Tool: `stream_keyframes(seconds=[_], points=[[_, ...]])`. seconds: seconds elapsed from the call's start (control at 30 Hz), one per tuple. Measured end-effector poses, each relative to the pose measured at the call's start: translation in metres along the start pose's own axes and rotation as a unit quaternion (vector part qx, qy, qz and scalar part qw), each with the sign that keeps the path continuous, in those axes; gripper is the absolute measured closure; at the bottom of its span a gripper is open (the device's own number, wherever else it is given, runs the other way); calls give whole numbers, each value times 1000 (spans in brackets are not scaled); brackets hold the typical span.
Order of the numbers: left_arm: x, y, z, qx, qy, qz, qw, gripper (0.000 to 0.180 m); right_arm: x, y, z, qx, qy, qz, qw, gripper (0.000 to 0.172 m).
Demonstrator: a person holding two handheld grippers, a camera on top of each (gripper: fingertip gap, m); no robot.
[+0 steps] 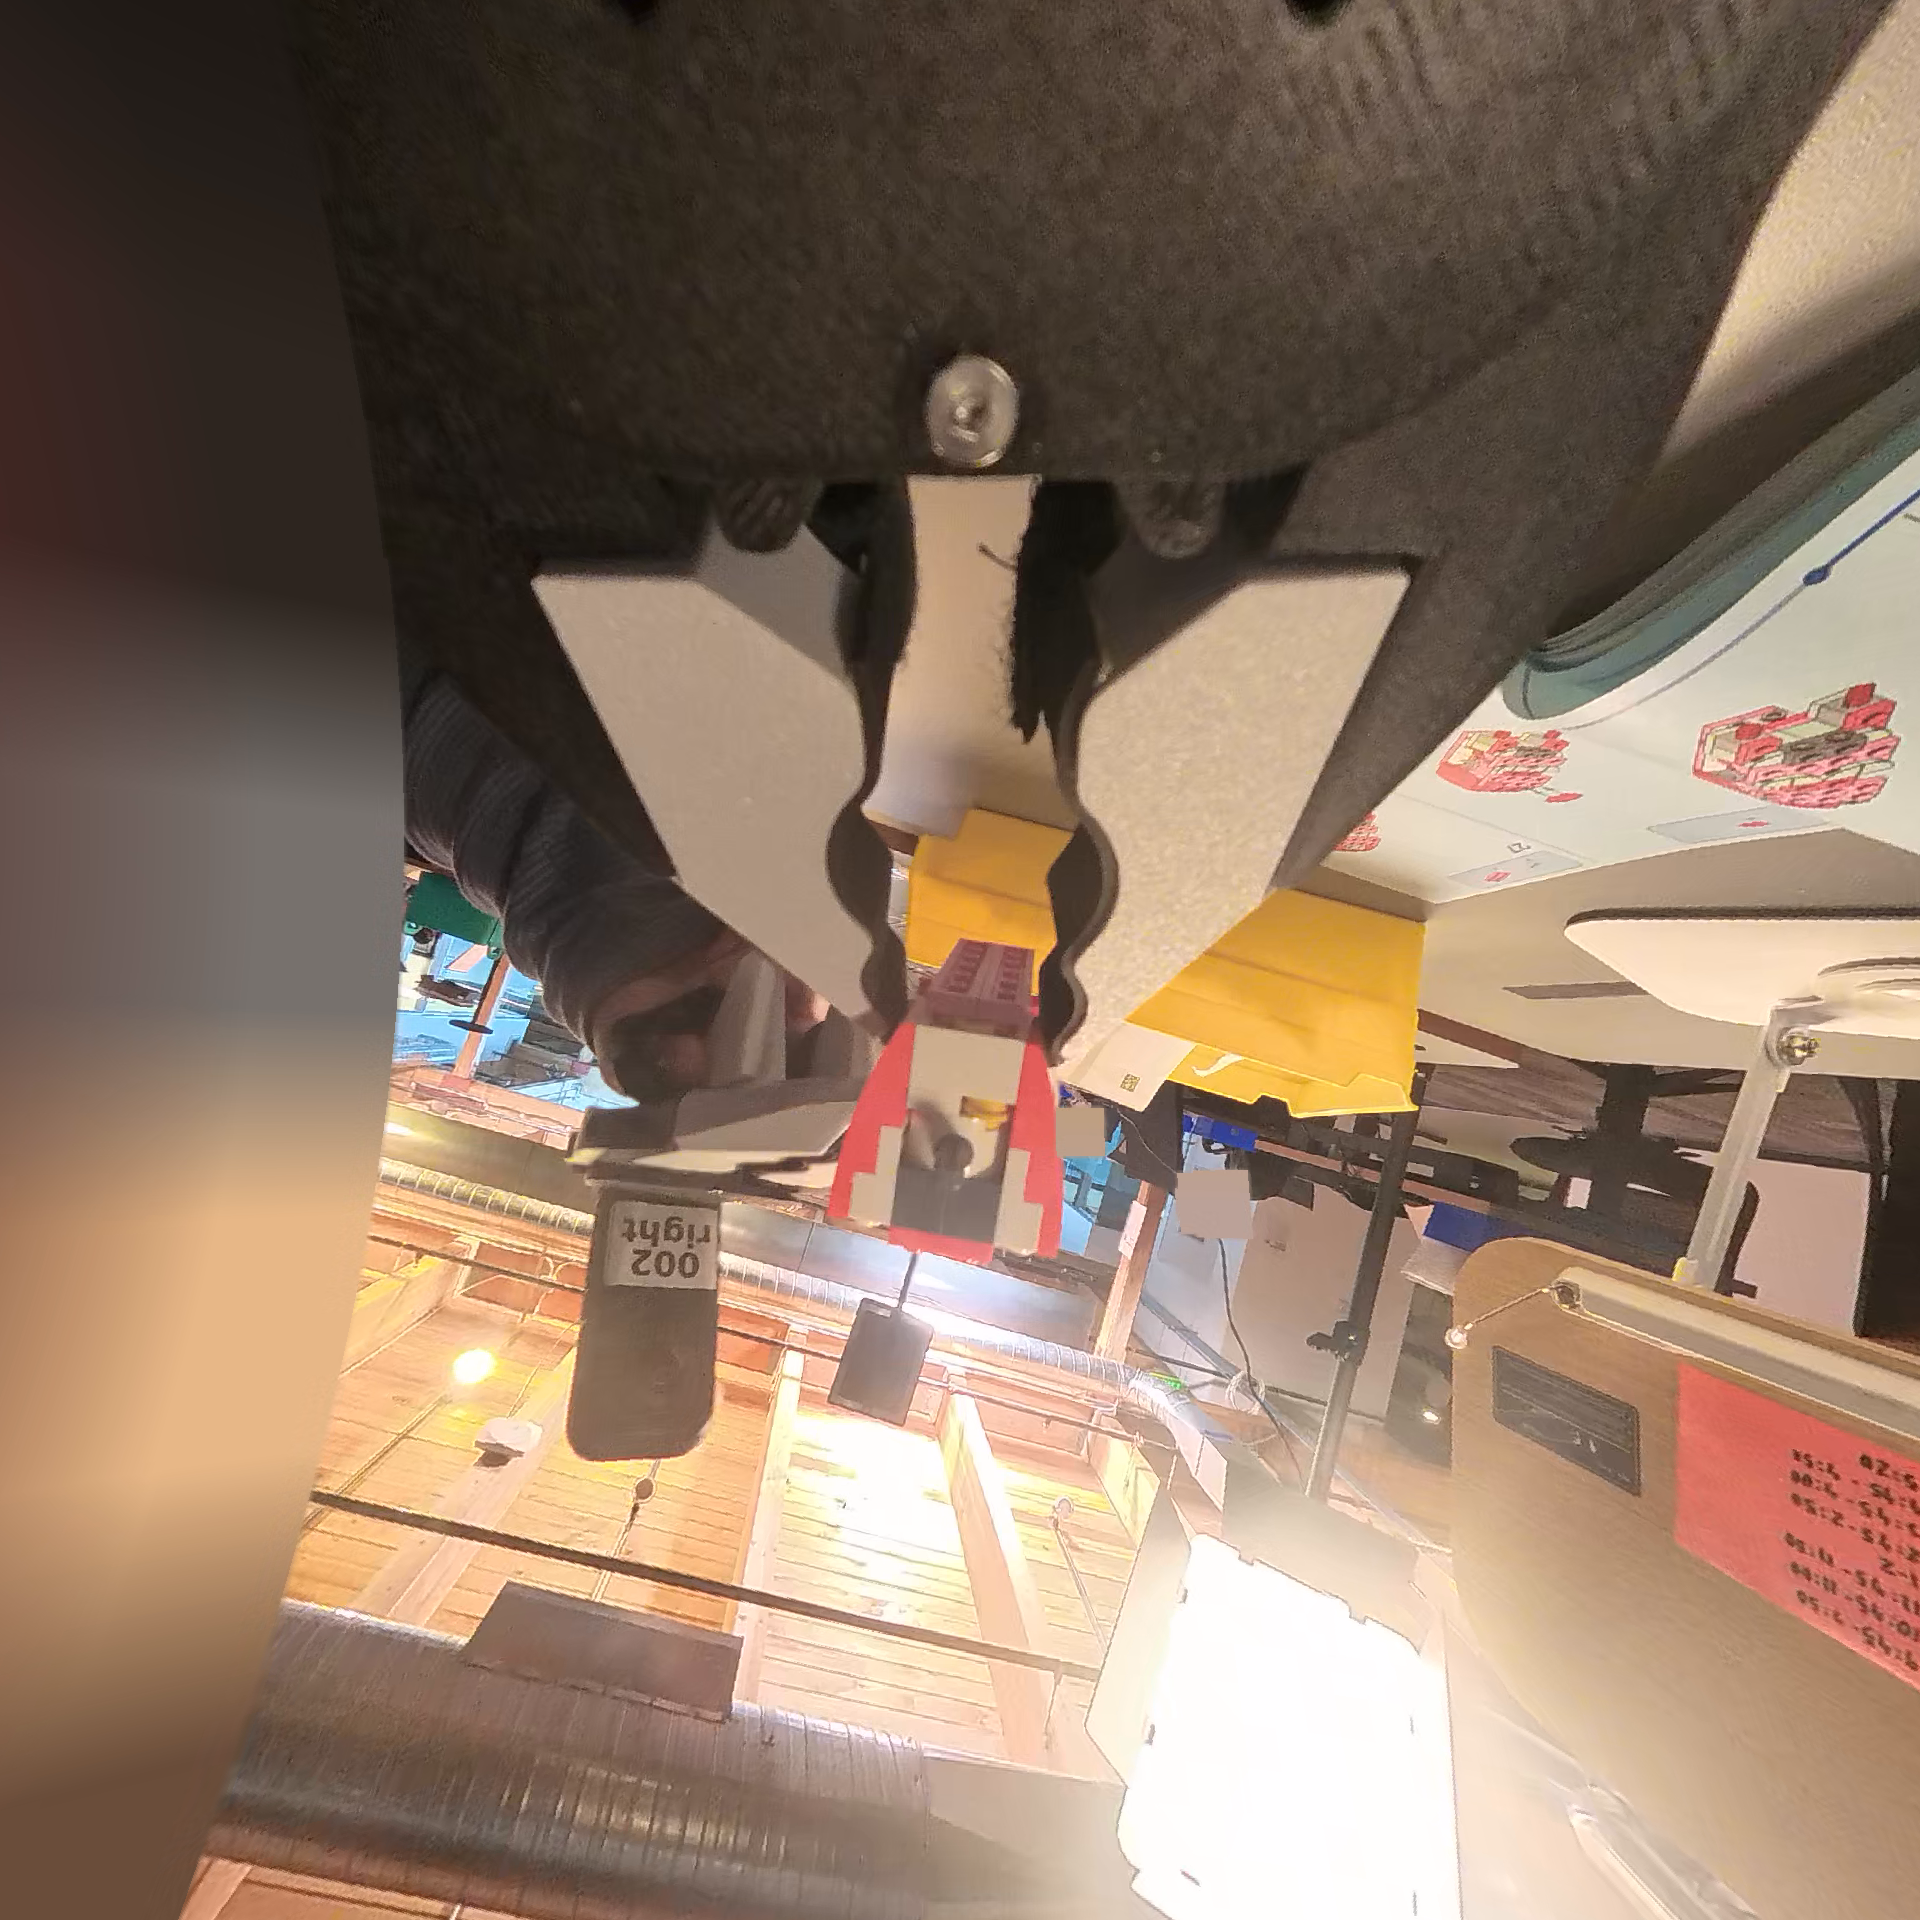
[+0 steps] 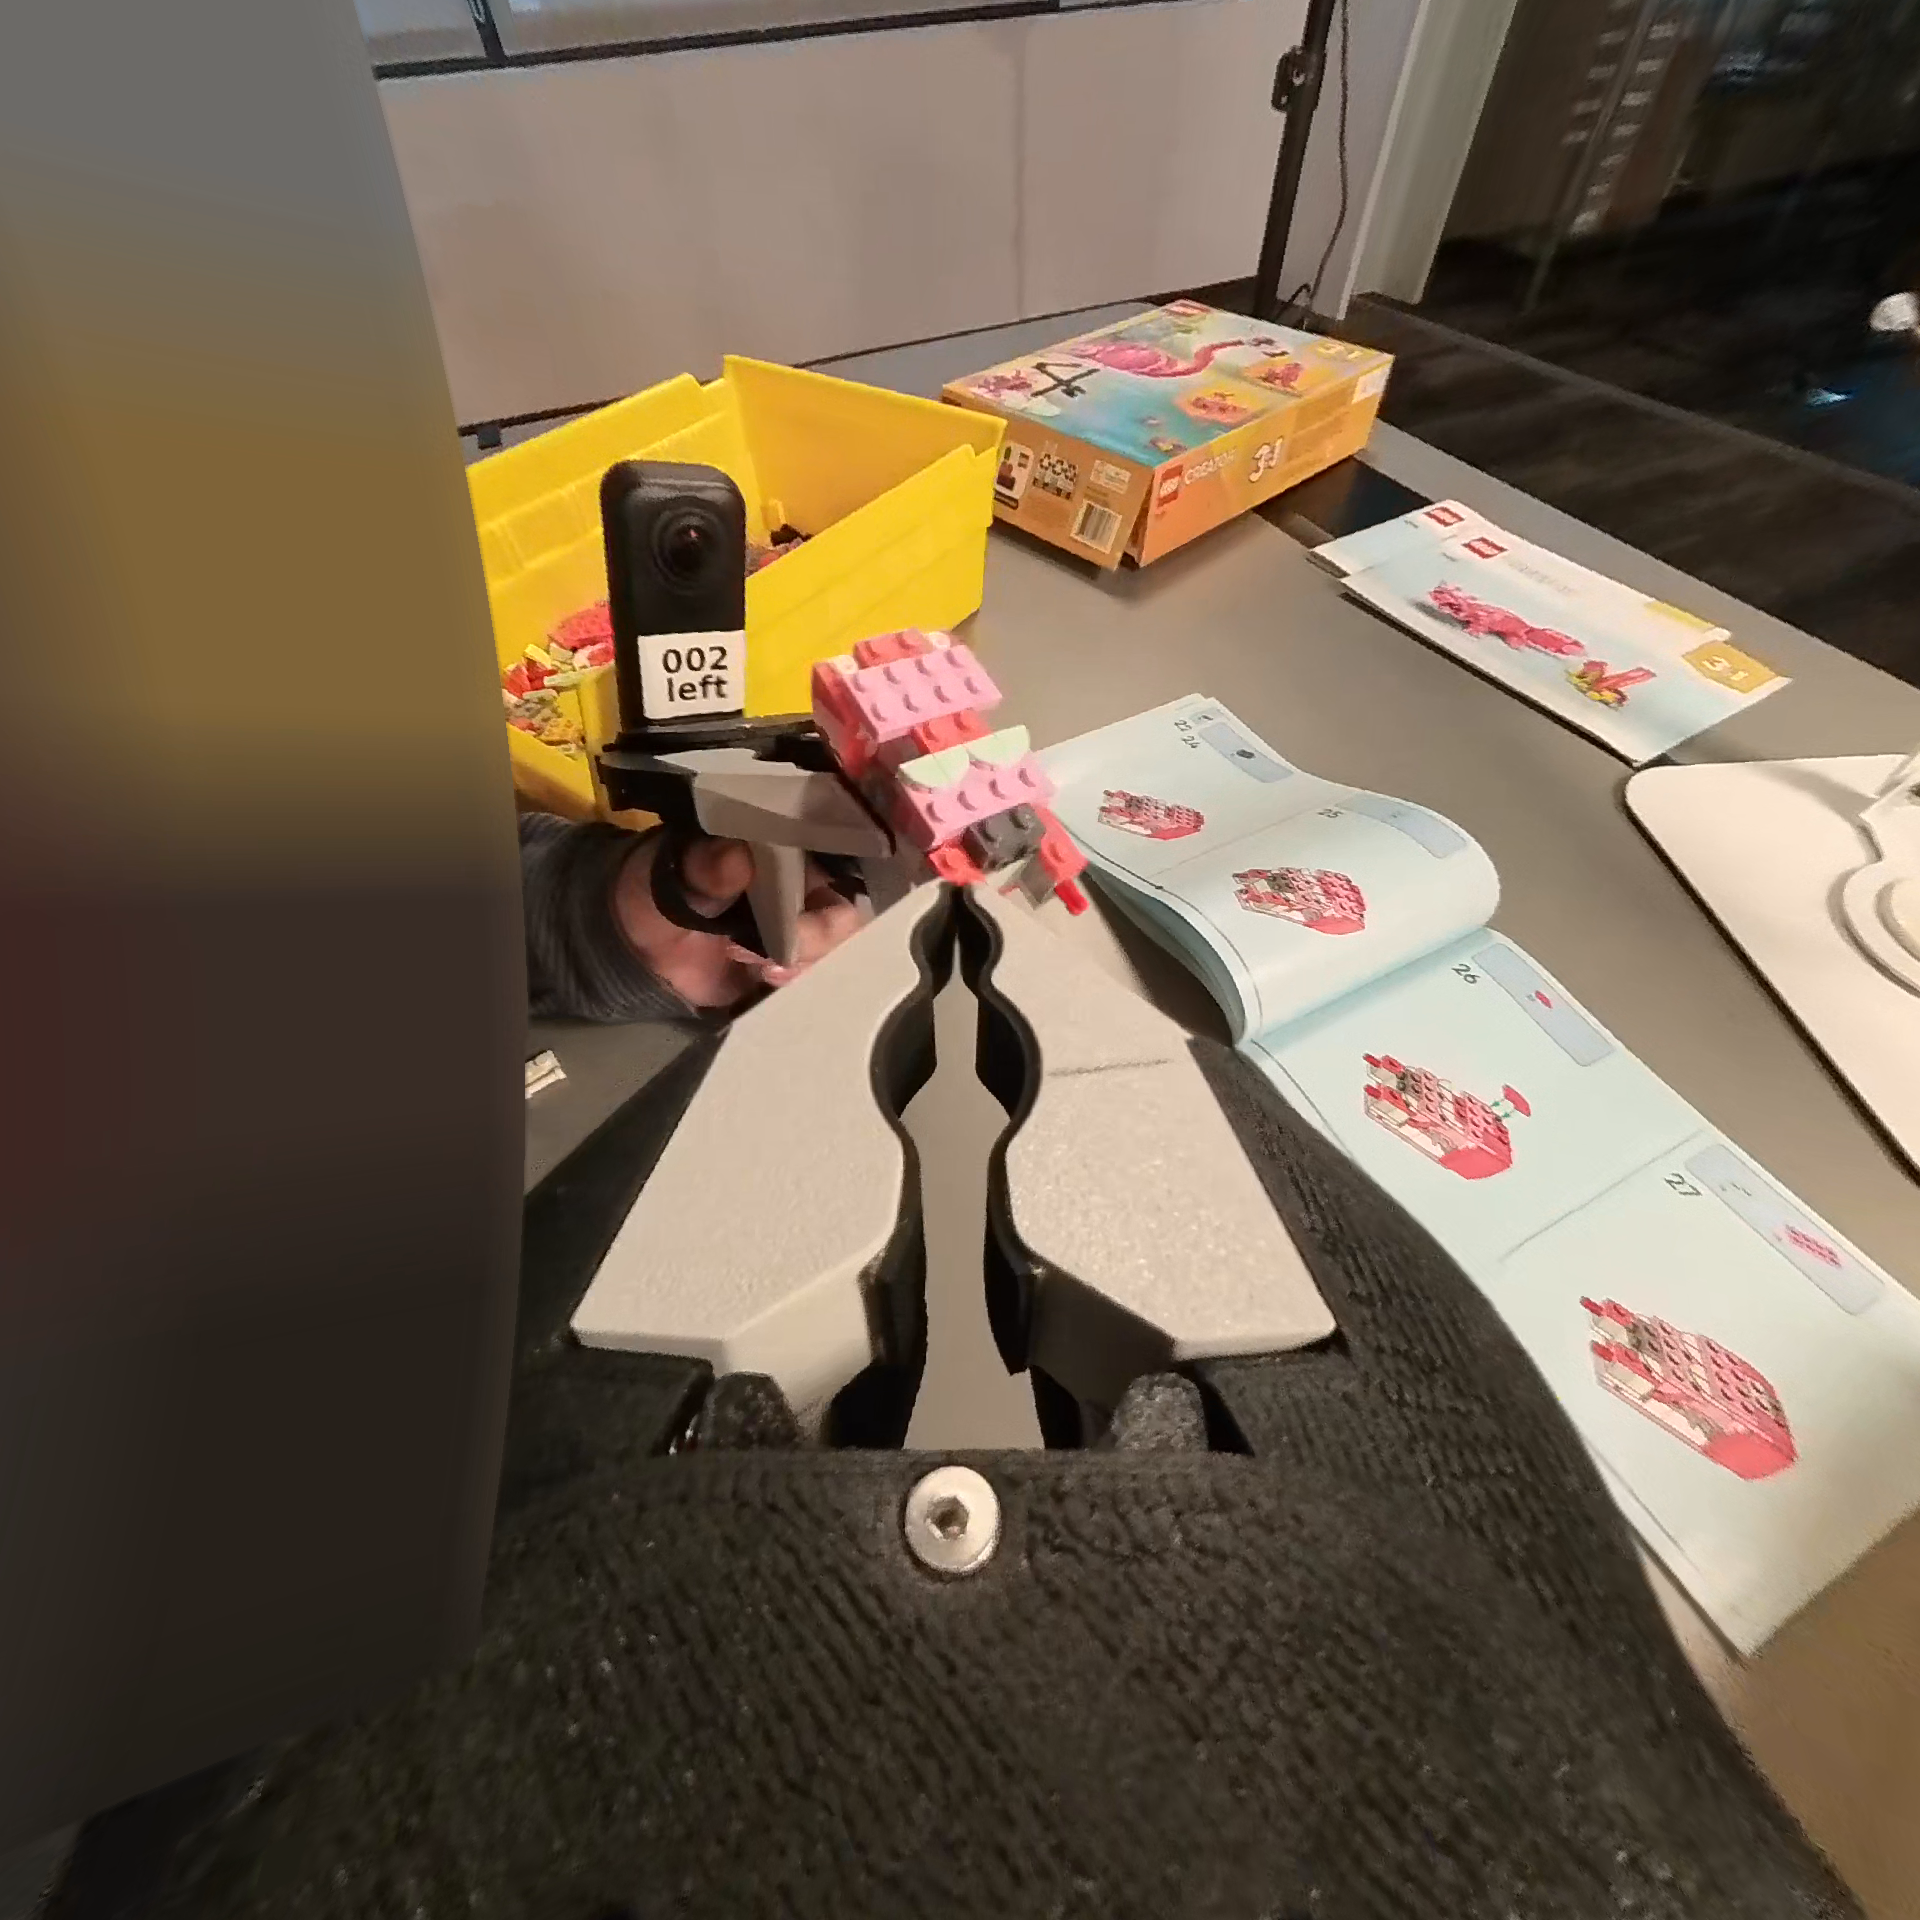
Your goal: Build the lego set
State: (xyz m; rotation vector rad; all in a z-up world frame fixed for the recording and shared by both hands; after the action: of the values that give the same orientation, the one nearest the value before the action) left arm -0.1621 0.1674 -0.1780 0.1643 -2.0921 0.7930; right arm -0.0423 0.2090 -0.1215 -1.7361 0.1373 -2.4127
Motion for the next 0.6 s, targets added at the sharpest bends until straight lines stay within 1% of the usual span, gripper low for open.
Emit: stream_keyframes(seconds=[0.03, 0.1, 0.17, 0.23, 0.3, 0.37, 0.43, 0.53, 0.6], points=[[0, 1, 0, 5, -1, -1, 1000, 156, -2, -2, 1, -8, 3, 3, 1000, 172], [1, 4, 2, 20, -3, -3, 1000, 156, -12, -11, 5, -48, 20, 8, 999, 172], [1, 6, 2, 32, -1, -5, 999, 156, -30, -27, 14, -124, 44, 18, 991, 172], [1, 7, 2, 37, 4, -8, 999, 155, -51, -43, 24, -206, 48, 22, 977, 172], [0, 6, 1, 37, 6, -12, 999, 155, -68, -51, 33, -266, 19, 24, 963, 171], [-1, 6, 1, 37, 8, -13, 999, 155, -76, -56, 43, -330, -46, 59, 941, 171], [-2, 6, 0, 36, 11, -12, 999, 155, -85, -56, 47, -356, -103, 89, 924, 172], [-1, 6, 1, 35, 10, -9, 999, 156, -92, -58, 45, -336, -120, 87, 930, 172], [-1, 6, 1, 34, 8, -6, 999, 156, -88, -60, 49, -344, -131, 95, 925, 172]])
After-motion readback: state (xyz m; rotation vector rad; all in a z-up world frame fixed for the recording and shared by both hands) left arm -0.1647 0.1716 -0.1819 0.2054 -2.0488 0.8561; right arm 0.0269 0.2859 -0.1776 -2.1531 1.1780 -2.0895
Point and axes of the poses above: each gripper's, where its closed fingertips meet, z back along the fingers, x out of its top, y = z × x across the jaws, the point moved 6 cm from there along z, back along the fingers, and after that the axes turned 13 degrees about z, right-handed, at the moved point
